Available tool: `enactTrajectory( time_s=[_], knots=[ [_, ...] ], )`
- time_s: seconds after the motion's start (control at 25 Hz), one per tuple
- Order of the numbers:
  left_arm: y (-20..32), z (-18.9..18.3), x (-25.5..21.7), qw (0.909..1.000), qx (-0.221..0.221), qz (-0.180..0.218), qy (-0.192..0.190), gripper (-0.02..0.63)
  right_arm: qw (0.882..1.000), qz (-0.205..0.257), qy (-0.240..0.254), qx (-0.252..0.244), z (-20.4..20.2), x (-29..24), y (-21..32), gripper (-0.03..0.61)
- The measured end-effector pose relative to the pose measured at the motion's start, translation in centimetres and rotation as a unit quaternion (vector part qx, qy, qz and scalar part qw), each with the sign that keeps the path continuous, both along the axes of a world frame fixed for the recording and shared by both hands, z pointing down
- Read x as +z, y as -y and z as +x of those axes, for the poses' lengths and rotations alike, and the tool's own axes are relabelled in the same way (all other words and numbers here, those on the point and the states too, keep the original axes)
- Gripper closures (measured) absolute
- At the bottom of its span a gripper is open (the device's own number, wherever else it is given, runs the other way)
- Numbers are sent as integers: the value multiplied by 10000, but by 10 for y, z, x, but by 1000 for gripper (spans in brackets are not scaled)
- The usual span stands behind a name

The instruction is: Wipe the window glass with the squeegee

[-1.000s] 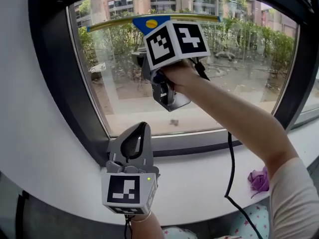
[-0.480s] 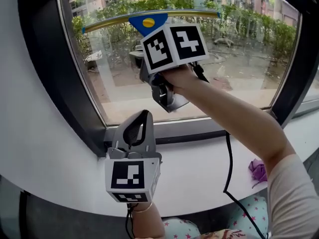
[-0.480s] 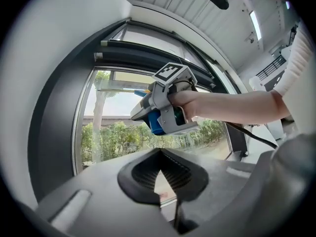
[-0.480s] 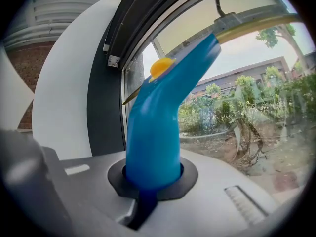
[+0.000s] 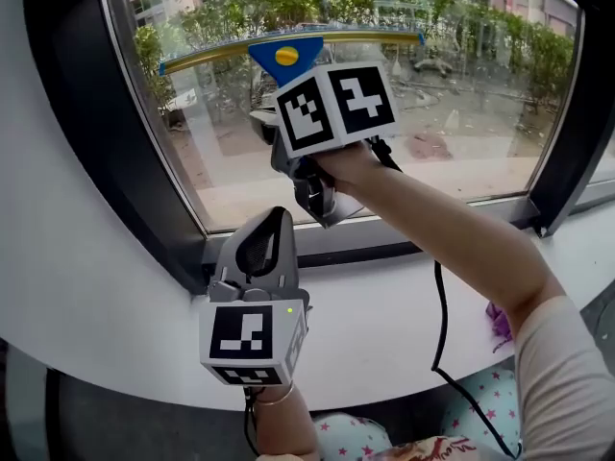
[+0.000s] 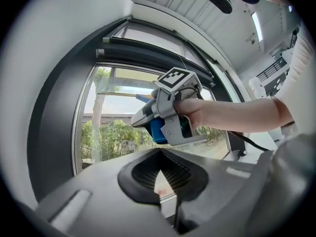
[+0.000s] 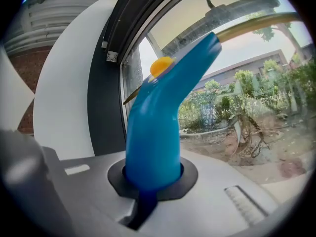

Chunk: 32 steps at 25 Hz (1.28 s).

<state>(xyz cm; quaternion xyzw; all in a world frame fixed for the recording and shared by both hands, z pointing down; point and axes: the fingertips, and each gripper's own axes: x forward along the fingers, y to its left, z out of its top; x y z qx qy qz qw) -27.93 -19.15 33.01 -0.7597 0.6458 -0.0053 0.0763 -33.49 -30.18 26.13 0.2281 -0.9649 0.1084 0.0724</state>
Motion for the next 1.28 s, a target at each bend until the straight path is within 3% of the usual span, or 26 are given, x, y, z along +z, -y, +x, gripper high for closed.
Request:
enactTrajectory(
  time_s=[0.36, 0.84, 1.28],
  knots=[
    [1, 1, 4, 10000, -7, 18, 59, 612, 9993, -315, -179, -49, 4, 53, -9, 552],
    [-4, -41, 8, 9987, -446, -18, -229, 612, 9975, -683, -153, -77, 9, 104, -16, 552],
    [7, -44, 25, 9986, -379, -258, -259, 612, 9933, -1145, -118, -53, 11, 148, -25, 552]
  ],
)
